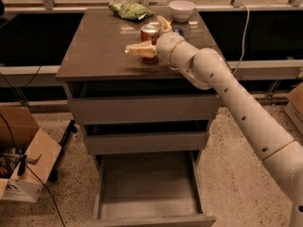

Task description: Pick coke can from bottom drawer and place on counter

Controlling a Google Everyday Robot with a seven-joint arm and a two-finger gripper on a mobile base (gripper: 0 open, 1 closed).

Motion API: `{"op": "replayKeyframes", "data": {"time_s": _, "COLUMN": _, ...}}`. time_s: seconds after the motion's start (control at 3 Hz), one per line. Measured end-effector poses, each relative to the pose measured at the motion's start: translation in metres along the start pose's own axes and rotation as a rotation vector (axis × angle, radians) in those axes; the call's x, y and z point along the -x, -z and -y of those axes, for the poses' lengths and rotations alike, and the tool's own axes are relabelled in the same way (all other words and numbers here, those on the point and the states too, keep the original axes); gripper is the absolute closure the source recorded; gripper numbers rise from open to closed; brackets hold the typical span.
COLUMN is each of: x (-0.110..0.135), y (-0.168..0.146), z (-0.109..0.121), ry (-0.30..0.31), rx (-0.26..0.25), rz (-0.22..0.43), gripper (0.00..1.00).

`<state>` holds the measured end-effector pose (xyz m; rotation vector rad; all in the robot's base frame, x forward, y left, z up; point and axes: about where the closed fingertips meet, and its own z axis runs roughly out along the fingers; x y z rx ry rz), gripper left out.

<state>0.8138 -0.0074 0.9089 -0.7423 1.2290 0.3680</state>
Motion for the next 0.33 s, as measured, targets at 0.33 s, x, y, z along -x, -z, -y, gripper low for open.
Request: {"op": "replayKeyframes", "data": {"time_s": 0.33, "x": 0.0004, "y": 0.0009, "z": 0.0007, "ry": -0.004, "rx": -0.002, "rz": 0.003, "gripper": 0.0}}
